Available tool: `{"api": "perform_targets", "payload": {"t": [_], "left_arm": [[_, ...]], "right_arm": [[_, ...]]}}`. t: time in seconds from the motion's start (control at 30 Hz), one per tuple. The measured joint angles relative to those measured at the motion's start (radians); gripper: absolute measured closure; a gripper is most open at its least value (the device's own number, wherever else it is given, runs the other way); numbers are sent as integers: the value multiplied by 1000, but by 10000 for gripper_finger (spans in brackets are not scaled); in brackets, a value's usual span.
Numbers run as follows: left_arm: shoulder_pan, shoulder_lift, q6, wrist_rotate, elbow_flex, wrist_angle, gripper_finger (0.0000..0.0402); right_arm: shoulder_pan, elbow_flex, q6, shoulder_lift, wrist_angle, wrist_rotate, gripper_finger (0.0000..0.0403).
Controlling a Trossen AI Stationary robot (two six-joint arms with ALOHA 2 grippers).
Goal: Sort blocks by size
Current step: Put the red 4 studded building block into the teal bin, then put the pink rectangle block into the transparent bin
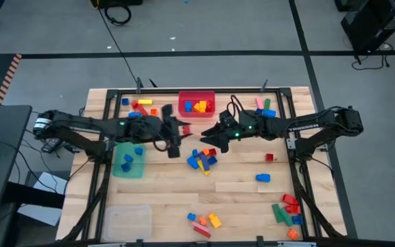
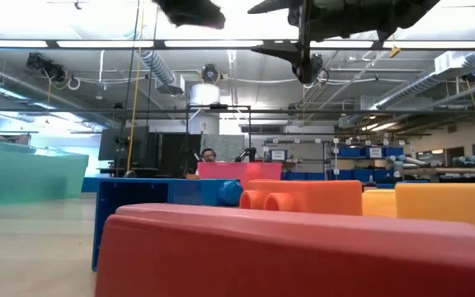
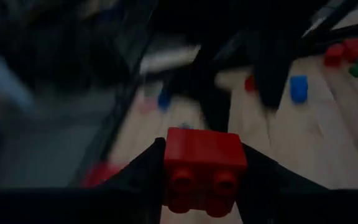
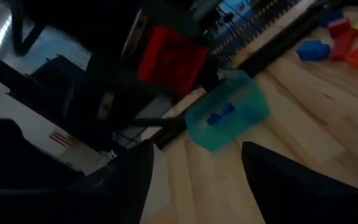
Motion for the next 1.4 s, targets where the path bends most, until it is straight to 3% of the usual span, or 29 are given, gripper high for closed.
{"api": "perform_targets", "payload": {"t": [0.17, 0.37, 0.53, 0.8, 1.13, 1.4], "left_arm": [[2, -121, -479, -54, 2, -385, 246], [2, -180, -989, -9, -5, -939, 246], [2, -178, -1287, 130, -83, -1103, 246], [2, -174, -1467, 215, -190, -1100, 233], [2, -174, -1525, 269, -240, -1095, 188], [2, -174, -1518, 232, -217, -1080, 183]], "right_arm": [[1, 0, -21, 1, -105, -2, 147], [2, 0, -49, 1, -106, -3, 151], [3, 0, -83, 1, -107, -3, 150], [3, 0, -115, 0, -108, -41, 155], [4, 0, -141, 0, -123, -112, 158], [-17, 0, -156, 0, -334, -113, 158]]}}
